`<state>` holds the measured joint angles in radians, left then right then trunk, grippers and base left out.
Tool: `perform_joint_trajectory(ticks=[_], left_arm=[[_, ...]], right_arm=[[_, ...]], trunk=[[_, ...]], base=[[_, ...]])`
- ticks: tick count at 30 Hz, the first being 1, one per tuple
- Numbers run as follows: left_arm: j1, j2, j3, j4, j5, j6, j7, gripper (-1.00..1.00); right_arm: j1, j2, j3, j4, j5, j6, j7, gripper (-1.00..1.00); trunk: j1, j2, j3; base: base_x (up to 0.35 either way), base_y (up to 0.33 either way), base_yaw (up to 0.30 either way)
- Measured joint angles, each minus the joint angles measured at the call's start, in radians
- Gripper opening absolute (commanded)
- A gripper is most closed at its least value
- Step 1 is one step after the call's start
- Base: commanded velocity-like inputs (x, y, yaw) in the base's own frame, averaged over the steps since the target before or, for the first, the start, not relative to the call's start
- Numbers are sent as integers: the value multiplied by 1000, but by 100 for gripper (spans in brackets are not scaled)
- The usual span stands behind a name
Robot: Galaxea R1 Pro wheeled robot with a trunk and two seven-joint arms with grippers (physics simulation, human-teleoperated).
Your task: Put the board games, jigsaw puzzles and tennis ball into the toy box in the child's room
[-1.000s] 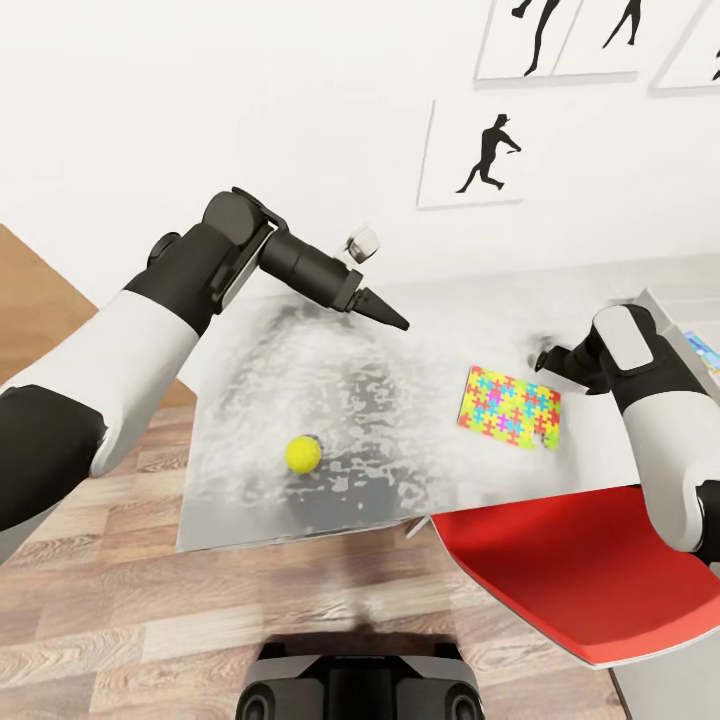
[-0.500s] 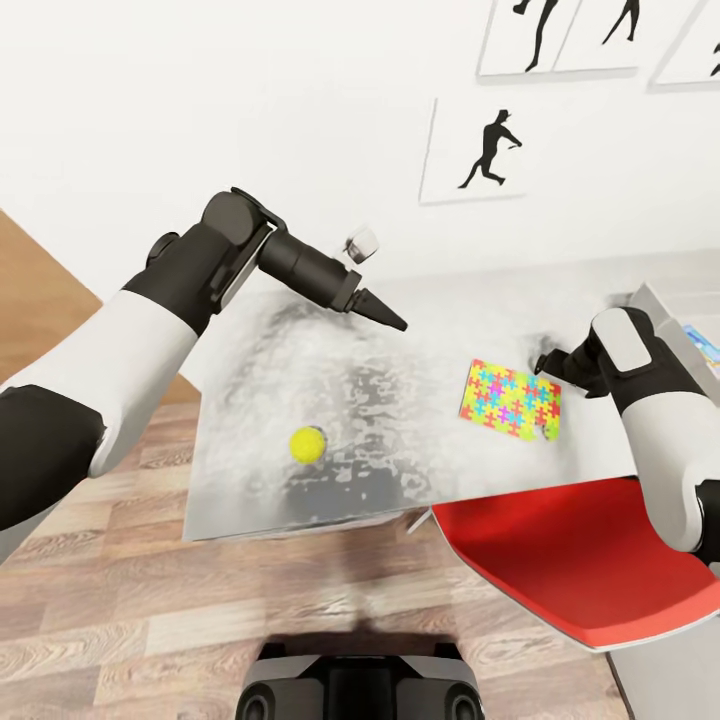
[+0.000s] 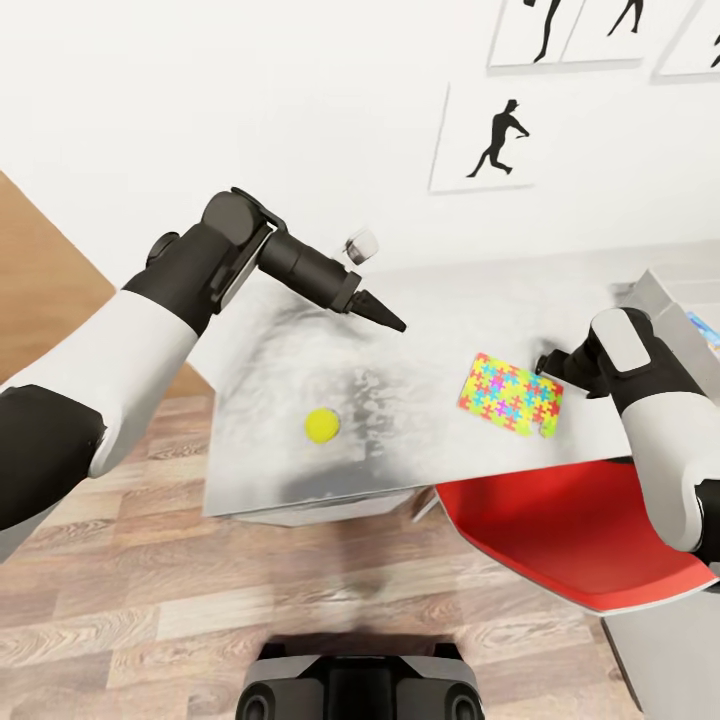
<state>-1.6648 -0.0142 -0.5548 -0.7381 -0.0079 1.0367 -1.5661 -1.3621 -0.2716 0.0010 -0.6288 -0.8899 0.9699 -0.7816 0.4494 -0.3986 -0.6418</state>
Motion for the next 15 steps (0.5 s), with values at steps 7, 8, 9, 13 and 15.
perform_joint_trajectory(ticks=[7,8,9,13,15], left_arm=[[0,3,0,0,0,0,0,100],[0,3,0,0,0,0,0,100],[0,3,0,0,0,0,0,100],[0,4,-1,0,-7,0,0,100],[0,3,-1,0,-13,0,1,100]], right_arm=[[0,1,-2,0,-11,-1,2,100],[-1,2,-2,0,-12,-1,2,100],[-1,2,-2,0,-12,-1,2,100],[-1,2,-2,0,-12,-1,2,100],[-1,2,-2,0,-12,-1,2,100]], trunk=[[0,0,0],[0,0,0],[0,0,0],[0,0,0],[0,0,0]], base=[[-4,141,0],[-1,35,0],[0,22,0],[0,8,0],[-3,8,0]])
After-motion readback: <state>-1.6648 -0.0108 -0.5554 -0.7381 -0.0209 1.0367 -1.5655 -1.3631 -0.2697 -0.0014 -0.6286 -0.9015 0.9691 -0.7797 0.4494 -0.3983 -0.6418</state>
